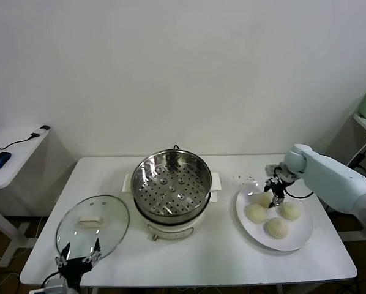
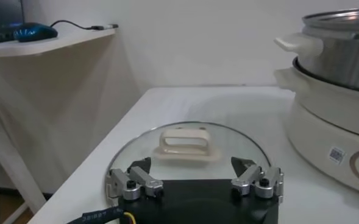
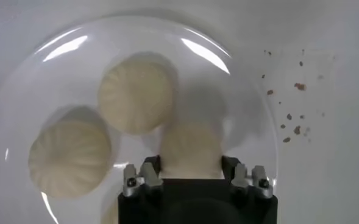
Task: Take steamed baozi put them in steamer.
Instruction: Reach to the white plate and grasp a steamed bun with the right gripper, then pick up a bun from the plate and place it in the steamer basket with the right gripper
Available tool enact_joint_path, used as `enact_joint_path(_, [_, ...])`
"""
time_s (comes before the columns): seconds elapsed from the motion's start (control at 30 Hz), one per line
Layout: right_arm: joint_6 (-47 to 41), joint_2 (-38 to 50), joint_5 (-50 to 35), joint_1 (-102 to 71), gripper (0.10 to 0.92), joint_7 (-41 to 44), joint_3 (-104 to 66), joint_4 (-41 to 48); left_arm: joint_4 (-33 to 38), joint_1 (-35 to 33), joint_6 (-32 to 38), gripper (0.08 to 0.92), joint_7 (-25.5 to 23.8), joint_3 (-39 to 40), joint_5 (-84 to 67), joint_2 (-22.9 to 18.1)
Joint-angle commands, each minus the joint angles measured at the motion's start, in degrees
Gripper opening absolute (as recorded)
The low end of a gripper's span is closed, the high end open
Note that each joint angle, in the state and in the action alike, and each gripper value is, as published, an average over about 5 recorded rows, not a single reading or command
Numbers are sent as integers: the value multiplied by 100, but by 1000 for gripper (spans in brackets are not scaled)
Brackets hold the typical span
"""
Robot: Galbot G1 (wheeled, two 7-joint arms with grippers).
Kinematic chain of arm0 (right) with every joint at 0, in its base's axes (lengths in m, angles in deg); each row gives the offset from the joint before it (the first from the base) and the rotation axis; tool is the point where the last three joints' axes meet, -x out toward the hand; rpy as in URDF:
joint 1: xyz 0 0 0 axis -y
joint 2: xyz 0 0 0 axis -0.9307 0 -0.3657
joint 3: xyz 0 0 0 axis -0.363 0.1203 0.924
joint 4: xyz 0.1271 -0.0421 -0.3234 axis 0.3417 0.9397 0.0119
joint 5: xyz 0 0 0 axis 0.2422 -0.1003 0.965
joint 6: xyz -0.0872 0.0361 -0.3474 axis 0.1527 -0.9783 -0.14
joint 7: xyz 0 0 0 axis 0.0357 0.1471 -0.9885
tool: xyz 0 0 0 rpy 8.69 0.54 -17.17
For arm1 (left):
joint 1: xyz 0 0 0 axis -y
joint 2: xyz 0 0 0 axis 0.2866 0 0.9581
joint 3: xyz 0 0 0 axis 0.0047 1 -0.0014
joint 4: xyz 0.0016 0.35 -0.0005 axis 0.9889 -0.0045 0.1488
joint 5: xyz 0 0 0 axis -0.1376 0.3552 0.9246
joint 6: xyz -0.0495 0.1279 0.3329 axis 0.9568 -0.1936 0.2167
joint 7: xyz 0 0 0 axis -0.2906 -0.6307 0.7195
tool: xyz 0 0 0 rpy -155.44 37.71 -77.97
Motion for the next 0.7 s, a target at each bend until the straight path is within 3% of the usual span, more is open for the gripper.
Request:
enact_joint_path(0.03, [-57, 145, -460, 789, 636, 12, 535, -378, 13, 0, -6, 823, 3, 4, 6, -1])
enact_joint_path(0.2, [224, -31, -1316, 2701, 636, 144, 1902, -993, 52, 7, -16, 823, 6, 32, 17, 13])
enact_joint_path(0.4, [1024, -969, -2376, 4227, 636, 89, 2622, -2151, 71, -14, -14, 823, 10, 80, 18, 56])
enact_joint_path(0.53, [1708, -1751, -2163, 4349, 636, -46, 2700, -2750, 63, 3, -14, 823, 14, 81, 11, 56])
enact_joint_path(0.7, [3021, -2425, -1265, 3767, 636, -161, 2607, -2476, 70, -9, 7, 823, 28, 80, 31, 59])
